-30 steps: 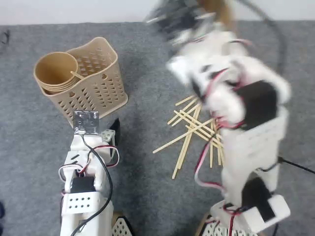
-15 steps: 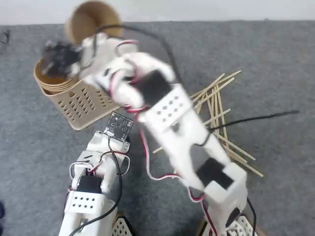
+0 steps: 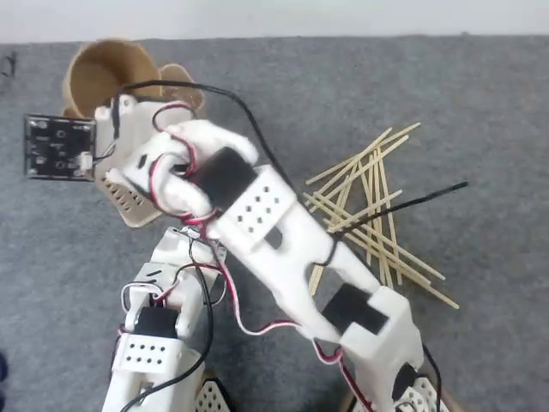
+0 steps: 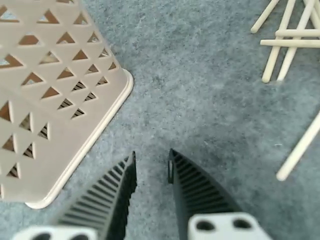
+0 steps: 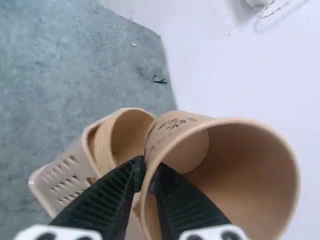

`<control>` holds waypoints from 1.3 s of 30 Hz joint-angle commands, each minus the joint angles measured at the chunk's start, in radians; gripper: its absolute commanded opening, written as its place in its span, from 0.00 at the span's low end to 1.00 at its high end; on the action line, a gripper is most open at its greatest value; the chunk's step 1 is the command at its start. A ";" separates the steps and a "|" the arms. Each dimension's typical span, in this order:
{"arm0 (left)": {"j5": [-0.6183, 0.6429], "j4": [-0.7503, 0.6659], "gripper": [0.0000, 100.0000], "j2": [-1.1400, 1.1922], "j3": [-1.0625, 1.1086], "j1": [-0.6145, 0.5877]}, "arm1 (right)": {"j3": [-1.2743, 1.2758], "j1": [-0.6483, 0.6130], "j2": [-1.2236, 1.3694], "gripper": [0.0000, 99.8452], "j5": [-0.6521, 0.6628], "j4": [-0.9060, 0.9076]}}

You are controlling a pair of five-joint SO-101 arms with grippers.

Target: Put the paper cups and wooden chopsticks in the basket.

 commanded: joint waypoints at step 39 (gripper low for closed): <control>-0.006 -0.026 0.09 -0.014 -0.008 0.005 | -0.272 -0.036 0.209 0.05 0.068 -0.206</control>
